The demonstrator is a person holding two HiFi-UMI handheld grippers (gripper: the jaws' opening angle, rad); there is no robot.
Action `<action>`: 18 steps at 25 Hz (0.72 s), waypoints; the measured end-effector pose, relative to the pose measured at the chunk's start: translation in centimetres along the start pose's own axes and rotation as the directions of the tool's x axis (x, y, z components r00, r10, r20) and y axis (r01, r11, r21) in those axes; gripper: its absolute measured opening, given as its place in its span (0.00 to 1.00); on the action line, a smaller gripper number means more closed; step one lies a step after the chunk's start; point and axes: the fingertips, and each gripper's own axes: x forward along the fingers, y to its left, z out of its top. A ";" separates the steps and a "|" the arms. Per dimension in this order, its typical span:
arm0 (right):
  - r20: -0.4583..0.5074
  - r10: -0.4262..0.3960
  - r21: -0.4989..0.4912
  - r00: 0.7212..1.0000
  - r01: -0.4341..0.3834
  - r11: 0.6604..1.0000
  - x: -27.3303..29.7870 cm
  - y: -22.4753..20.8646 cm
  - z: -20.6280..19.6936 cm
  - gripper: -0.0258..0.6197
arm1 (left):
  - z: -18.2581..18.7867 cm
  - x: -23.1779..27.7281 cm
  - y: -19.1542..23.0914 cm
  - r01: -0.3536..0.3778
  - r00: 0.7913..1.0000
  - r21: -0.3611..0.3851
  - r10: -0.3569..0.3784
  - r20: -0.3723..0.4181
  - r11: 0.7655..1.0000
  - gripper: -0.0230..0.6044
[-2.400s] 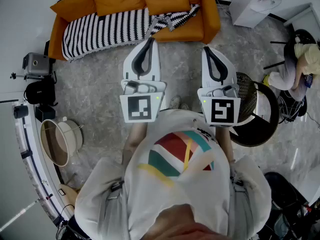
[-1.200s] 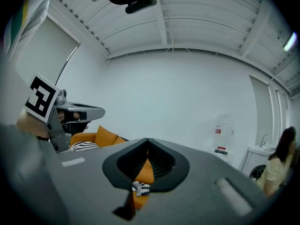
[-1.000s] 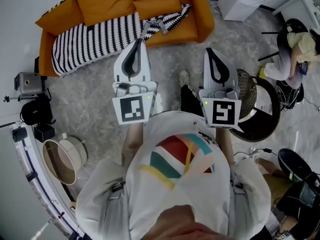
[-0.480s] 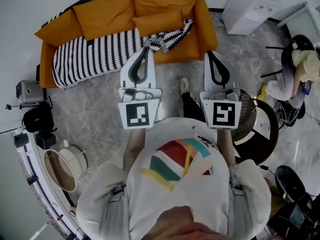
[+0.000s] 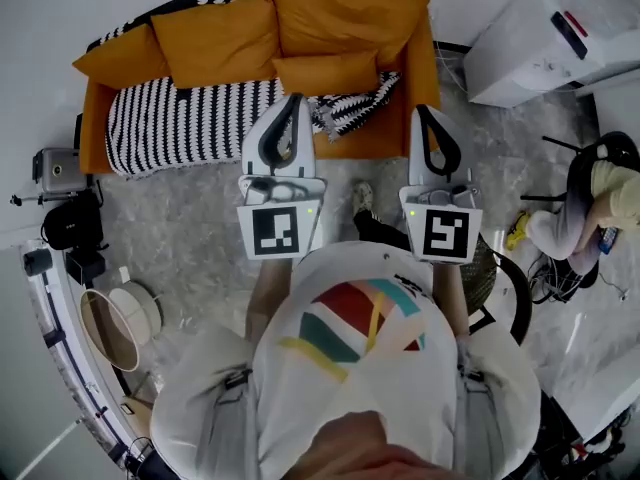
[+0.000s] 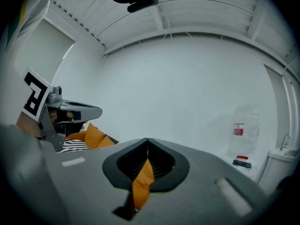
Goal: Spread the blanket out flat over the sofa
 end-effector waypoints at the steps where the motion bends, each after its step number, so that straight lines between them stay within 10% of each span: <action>1: -0.004 0.010 -0.003 1.000 -0.010 1.000 1.1 -0.4 -0.2 0.05 | -0.2 1.1 0.3 -0.009 1.000 0.002 0.009 -0.003 1.000 0.06; 18: 0.036 0.051 0.032 0.998 -0.052 0.998 10.8 -3.9 1.5 0.05 | 2.0 10.2 4.1 -0.047 0.998 0.025 0.045 0.051 0.999 0.06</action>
